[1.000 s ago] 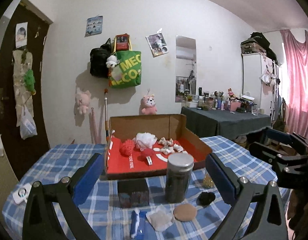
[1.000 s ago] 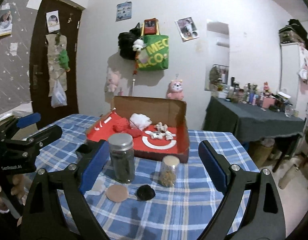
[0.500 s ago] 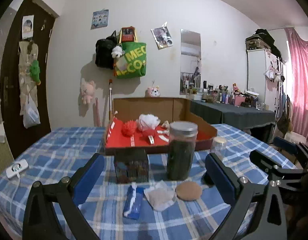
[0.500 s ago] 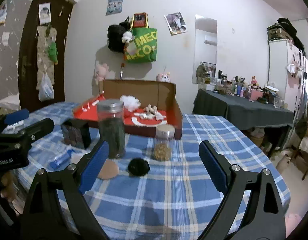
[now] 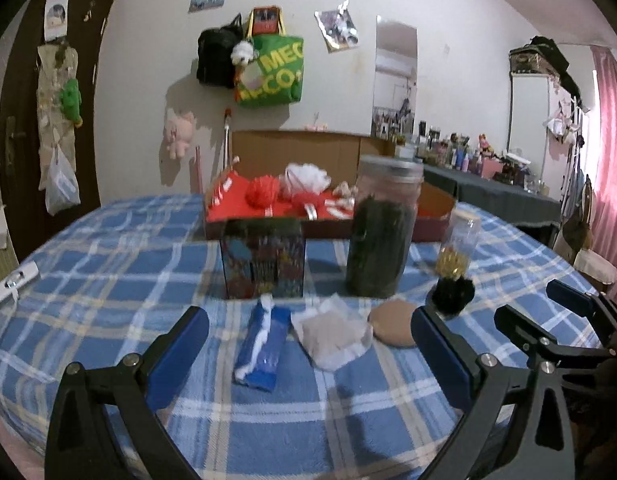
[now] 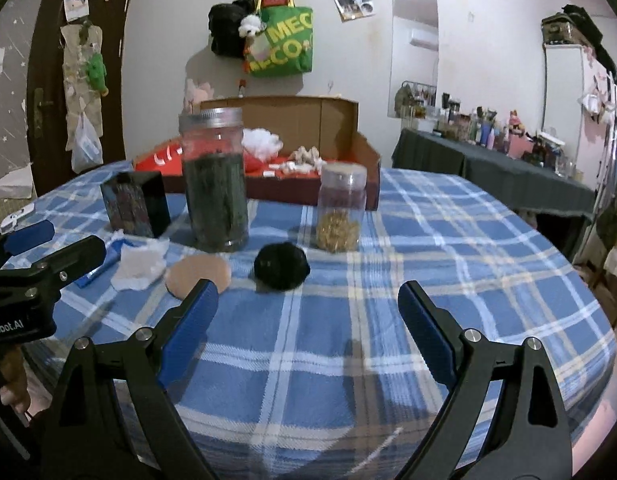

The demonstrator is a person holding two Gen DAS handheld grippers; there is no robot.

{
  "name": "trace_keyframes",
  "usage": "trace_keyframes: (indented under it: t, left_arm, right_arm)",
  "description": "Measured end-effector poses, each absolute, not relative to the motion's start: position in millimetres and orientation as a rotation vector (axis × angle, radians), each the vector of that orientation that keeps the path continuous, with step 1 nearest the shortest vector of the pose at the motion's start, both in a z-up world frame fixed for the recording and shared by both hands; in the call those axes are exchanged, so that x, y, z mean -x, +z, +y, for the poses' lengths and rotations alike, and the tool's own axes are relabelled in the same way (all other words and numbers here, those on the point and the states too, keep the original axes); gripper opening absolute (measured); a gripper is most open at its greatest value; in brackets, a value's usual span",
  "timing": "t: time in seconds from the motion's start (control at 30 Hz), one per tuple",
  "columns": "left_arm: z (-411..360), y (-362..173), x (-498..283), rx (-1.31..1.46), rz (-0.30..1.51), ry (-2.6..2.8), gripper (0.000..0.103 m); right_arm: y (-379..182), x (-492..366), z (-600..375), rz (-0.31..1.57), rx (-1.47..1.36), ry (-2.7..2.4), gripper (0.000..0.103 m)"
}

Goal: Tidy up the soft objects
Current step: 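Grasp the blue-white cloth with the left tool while the right tool grasps the black pom-pom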

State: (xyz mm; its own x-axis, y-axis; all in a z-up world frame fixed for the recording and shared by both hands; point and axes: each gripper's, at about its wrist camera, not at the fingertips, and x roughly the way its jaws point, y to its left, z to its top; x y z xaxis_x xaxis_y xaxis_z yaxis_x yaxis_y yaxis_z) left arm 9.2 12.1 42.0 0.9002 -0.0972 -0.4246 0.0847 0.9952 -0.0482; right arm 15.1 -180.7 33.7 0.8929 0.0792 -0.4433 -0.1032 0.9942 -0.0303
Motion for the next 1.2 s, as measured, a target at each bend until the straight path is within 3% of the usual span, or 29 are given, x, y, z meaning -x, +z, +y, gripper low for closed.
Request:
trace_keyframes:
  t: [0.73,0.83,0.93,1.0,1.03,1.07,1.1,1.2]
  left_arm:
    - [37,31,-57,-0.042,0.633,-0.050,0.101]
    - [41,29,-65,-0.055,0.672,-0.052,0.088]
    - [45,24,-73,-0.056,0.719,-0.073,0.068]
    - [47,19,-78,-0.048,0.751,-0.100,0.048]
    - [47,18,-80,-0.036,0.765,-0.130,0.043]
    - [46,18,-81,-0.031,0.767,-0.149,0.031]
    - [45,19,-81,-0.036,0.764,-0.155,0.026]
    - [41,28,-81,-0.053,0.746,-0.176,0.025]
  right_arm:
    - [36,-73,-180,0.605,0.059,0.123,0.092]
    - [41,-80,-180,0.609,0.062,0.136,0.092]
    - [40,-91,-176,0.639,0.085,0.143,0.091]
    - [37,-98,-174,0.677,0.085,0.179,0.080]
    - [33,-102,-173,0.702,0.085,0.198,0.064]
    - [30,-106,-173,0.726,0.073,0.222,0.042]
    - [27,-108,-173,0.745,0.059,0.247,0.033]
    - [30,-104,-174,0.726,0.049,0.279,0.030]
